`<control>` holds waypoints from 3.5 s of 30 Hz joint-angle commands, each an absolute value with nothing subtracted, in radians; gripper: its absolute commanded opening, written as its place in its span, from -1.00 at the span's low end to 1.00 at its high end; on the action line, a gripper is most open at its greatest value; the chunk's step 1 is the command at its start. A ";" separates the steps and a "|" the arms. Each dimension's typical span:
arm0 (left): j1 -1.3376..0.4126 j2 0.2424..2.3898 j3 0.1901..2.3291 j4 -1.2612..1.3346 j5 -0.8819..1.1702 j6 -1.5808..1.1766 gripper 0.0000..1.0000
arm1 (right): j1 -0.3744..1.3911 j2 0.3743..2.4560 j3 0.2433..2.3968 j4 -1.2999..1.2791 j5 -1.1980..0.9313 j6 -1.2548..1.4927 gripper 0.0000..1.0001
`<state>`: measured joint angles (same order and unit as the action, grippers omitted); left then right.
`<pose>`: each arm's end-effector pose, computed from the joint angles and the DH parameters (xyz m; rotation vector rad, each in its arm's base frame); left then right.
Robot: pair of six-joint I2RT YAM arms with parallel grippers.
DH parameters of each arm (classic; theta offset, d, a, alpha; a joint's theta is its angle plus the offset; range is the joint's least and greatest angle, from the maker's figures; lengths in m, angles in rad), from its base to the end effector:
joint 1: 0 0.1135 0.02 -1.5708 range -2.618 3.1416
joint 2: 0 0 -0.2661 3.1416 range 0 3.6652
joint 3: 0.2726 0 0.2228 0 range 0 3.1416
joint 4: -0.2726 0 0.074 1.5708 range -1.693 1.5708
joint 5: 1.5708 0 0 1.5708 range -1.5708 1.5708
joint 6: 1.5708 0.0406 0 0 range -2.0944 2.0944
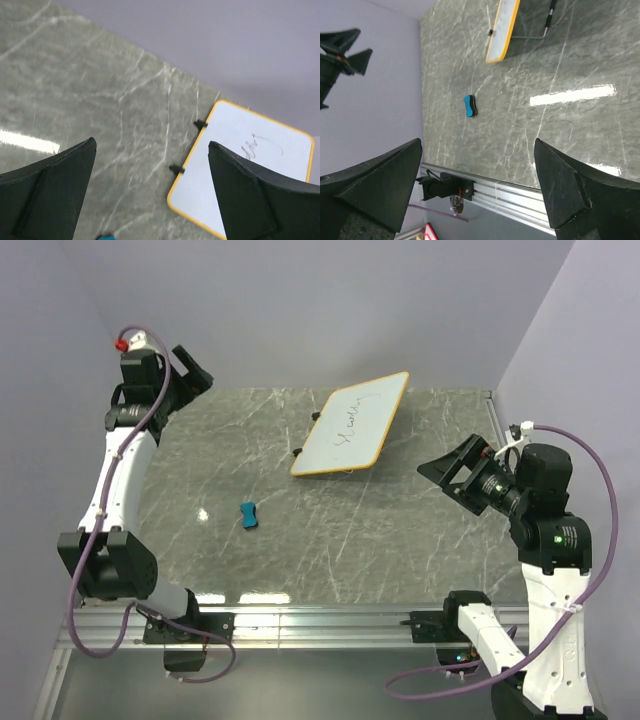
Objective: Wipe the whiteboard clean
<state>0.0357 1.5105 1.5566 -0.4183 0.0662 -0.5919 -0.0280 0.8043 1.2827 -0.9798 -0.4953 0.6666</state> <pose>0.3221 0.0088 0.4073 -0.5646 1.8840 -0.4314 0.0950 0.0166 0.4045 0.4206 2.0890 0.8977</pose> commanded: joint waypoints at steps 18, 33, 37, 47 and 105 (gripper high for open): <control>-0.198 1.368 1.152 -0.557 -0.106 -0.575 0.99 | -0.020 0.729 1.164 -0.989 -0.417 0.609 0.99; -0.348 1.519 0.965 -0.571 -0.190 -0.692 0.77 | -0.020 0.729 1.186 -0.997 -0.368 0.586 0.99; -0.380 1.525 0.919 -0.557 -0.189 -0.722 0.72 | -0.018 0.736 1.174 -0.996 -0.367 0.577 0.99; -0.394 1.586 0.887 -0.488 -0.181 -0.735 0.25 | -0.009 0.749 1.160 -0.986 -0.379 0.572 0.99; -0.204 1.089 1.019 -0.836 -0.031 -0.683 -0.99 | 0.637 2.479 2.464 -0.589 -0.089 0.805 -1.00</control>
